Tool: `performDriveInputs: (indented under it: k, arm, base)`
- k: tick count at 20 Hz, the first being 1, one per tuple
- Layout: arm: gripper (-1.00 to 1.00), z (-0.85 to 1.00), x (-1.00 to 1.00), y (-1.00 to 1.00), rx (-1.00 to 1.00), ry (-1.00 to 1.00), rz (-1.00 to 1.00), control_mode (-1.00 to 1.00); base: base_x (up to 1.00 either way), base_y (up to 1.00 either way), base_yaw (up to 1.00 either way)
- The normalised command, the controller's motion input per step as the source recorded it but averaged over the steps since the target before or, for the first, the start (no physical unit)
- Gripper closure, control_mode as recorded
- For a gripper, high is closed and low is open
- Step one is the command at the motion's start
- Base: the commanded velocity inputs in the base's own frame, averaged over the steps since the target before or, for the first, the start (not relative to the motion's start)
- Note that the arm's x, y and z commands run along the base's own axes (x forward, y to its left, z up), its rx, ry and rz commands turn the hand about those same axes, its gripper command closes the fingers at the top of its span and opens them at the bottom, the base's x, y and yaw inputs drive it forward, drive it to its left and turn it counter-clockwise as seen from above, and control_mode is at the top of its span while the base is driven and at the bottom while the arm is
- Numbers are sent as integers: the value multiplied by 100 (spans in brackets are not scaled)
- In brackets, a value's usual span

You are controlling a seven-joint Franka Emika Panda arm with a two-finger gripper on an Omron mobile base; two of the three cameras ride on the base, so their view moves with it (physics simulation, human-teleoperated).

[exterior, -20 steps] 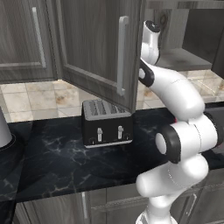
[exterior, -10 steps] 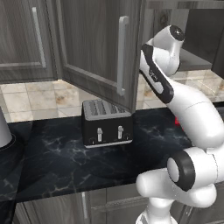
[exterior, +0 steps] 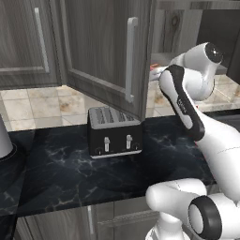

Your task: Open the cabinet. Pick the bar soap and place it next to the sink. Then close the cabinet.

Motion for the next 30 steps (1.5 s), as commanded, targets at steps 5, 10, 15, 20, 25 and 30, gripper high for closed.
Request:
performDriveInputs:
  k: [5, 10, 15, 20, 25, 30]
  arm:
    - [100, 0, -59, -36, 0, 5, -10, -100]
    - [100, 0, -59, -36, 0, 12, -12, -100]
    - [100, -4, -53, -27, 0, 19, -13, -100]
    - [100, -30, -34, -8, 0, 28, -14, -100]
    - [100, -29, -19, -1, 0, 16, -11, -100]
    - [100, -9, 0, 0, 0, 0, -1, -100]
  base:
    - [0, 0, 0]
    - [0, 0, 0]
    - [0, 0, 0]
    - [0, 0, 0]
    - [0, 0, 0]
    - [0, 0, 0]
